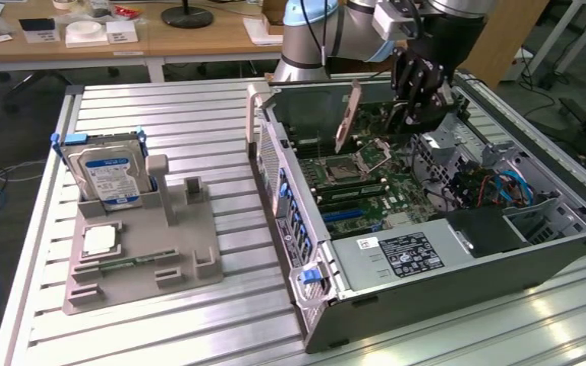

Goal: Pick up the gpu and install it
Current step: 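Insert the gpu into the slot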

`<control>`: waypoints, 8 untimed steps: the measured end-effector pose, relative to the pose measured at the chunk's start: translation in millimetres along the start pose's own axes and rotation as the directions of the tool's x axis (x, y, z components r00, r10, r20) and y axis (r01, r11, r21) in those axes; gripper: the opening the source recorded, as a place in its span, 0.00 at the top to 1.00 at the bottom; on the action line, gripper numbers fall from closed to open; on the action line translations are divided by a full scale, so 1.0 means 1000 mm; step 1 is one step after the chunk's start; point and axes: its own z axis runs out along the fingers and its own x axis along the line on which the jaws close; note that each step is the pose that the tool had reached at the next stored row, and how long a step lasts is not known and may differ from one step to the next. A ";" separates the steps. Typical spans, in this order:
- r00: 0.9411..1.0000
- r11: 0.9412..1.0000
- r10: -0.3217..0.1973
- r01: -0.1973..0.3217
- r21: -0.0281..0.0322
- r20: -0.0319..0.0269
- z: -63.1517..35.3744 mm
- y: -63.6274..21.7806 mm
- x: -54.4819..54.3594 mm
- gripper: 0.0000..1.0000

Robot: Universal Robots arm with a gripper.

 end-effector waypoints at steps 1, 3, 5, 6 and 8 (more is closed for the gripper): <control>1.000 1.000 -0.001 0.001 0.000 0.000 0.0011 0.0000 0.002 0.72; 1.000 1.000 -0.003 0.003 0.000 0.000 0.0027 0.0000 0.007 0.72; 1.000 1.000 -0.004 0.004 0.000 0.000 0.0040 0.0001 0.011 0.72; 1.000 1.000 -0.005 0.005 0.000 0.001 0.0044 0.0004 0.011 0.72; 1.000 1.000 -0.007 0.007 -0.001 0.007 0.0051 0.0021 0.012 0.72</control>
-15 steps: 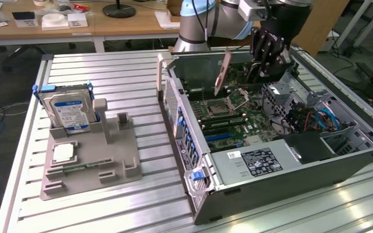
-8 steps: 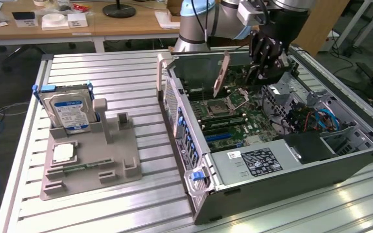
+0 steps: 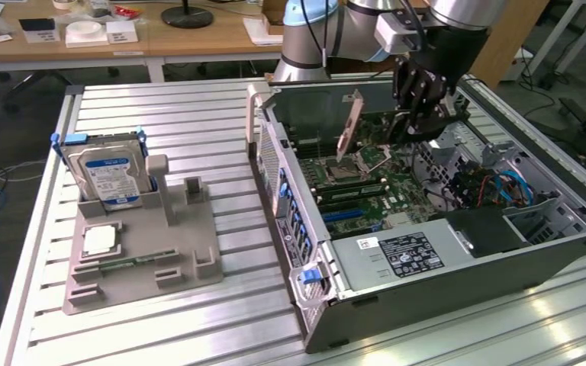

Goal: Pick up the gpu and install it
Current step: 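Insert the gpu into the slot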

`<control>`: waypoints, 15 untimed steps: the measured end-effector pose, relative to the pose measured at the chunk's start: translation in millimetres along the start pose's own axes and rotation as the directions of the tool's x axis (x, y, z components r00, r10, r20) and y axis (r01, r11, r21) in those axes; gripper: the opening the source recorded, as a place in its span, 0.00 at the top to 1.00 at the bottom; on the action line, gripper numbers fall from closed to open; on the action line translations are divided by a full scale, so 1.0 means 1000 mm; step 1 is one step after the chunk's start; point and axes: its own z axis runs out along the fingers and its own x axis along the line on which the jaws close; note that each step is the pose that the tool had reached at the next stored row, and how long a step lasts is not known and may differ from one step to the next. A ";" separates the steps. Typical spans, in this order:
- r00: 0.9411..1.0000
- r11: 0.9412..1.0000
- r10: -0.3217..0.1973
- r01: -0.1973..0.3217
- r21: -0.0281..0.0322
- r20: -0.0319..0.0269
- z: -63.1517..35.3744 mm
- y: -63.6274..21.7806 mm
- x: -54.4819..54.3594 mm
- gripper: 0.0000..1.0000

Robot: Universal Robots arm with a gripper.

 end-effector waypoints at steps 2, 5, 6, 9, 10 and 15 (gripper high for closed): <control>1.000 1.000 -0.002 0.002 -0.001 0.010 0.0010 0.0006 0.001 0.72; 1.000 1.000 -0.005 0.005 -0.001 0.022 0.0021 0.0012 0.001 0.72; 1.000 1.000 -0.005 0.005 -0.001 0.024 0.0025 0.0012 0.002 0.72; 1.000 1.000 -0.005 0.005 -0.001 0.028 0.0033 0.0011 0.002 0.72; 1.000 1.000 -0.005 0.005 -0.001 0.029 0.0037 0.0012 0.002 0.72; 1.000 1.000 -0.006 0.006 -0.001 0.030 0.0064 0.0035 0.003 0.72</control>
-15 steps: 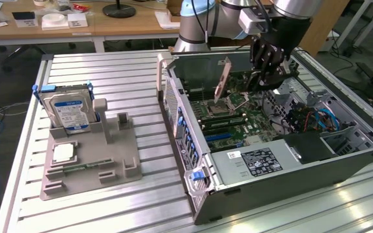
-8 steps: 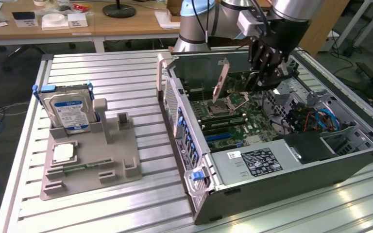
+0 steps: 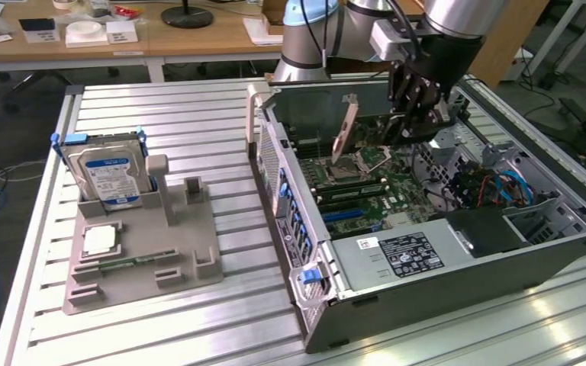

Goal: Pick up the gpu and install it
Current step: 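Insert the gpu into the slot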

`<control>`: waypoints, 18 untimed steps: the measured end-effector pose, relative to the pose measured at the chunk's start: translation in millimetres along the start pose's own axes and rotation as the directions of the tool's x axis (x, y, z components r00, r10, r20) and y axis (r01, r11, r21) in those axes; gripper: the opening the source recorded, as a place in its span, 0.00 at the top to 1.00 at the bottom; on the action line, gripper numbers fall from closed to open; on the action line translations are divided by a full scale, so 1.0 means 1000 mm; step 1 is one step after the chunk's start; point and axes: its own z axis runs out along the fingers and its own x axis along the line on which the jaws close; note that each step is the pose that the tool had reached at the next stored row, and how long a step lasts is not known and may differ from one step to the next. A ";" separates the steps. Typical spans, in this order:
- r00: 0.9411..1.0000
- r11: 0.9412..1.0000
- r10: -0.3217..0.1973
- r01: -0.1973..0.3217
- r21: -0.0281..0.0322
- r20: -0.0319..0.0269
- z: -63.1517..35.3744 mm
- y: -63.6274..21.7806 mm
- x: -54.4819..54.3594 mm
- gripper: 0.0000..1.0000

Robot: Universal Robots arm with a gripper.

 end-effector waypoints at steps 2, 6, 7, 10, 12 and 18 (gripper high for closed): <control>1.000 1.000 -0.001 0.001 0.000 0.000 0.0013 0.0007 0.001 0.72; 1.000 1.000 -0.002 0.002 0.000 0.000 0.0060 0.0010 0.005 0.72; 1.000 1.000 -0.002 0.002 0.000 0.000 0.0075 0.0012 0.006 0.72; 1.000 1.000 -0.003 0.003 0.000 0.001 0.0099 0.0013 0.007 0.72; 1.000 1.000 -0.004 0.004 -0.001 0.002 0.0107 0.0013 0.007 0.72; 1.000 1.000 -0.004 0.004 -0.001 0.002 0.0134 0.0012 0.010 0.72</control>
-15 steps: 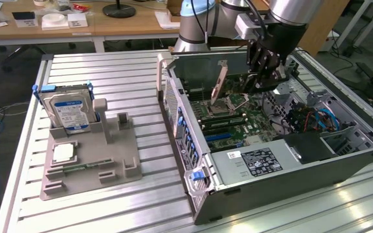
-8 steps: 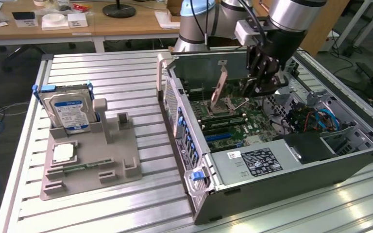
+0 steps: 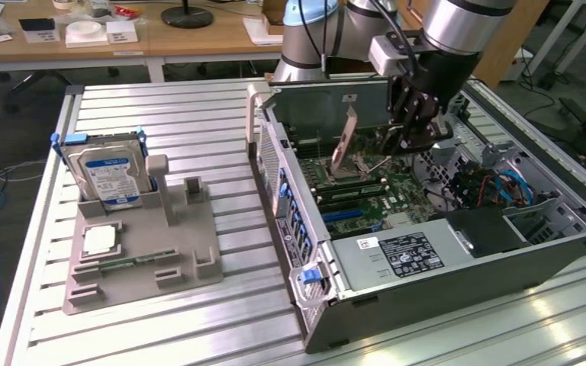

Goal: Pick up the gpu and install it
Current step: 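Insert the gpu into the slot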

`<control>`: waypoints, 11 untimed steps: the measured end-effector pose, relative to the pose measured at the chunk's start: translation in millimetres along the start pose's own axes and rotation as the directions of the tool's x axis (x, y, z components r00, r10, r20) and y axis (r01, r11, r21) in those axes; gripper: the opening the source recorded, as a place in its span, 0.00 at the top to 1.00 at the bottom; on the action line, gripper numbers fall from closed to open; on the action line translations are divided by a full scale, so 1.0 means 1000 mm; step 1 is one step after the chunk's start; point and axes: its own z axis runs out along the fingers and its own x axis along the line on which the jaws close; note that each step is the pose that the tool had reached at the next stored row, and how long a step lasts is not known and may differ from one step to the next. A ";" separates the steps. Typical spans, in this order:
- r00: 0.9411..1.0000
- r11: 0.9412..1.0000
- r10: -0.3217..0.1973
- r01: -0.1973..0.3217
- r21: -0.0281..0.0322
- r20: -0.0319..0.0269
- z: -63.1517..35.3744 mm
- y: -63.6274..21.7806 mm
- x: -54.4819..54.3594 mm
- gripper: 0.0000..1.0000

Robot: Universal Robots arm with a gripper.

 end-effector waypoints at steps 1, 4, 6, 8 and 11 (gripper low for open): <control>1.000 1.000 0.000 0.000 0.000 0.000 0.0006 0.0000 0.001 0.72; 1.000 1.000 0.000 0.000 0.000 0.000 0.0020 0.0000 0.002 0.72; 1.000 1.000 0.000 0.000 0.000 0.000 0.0028 -0.0006 0.003 0.72; 1.000 1.000 0.000 0.000 -0.001 0.000 0.0030 -0.0009 0.004 0.72; 1.000 1.000 0.000 0.000 -0.001 0.000 0.0030 -0.0009 0.004 0.72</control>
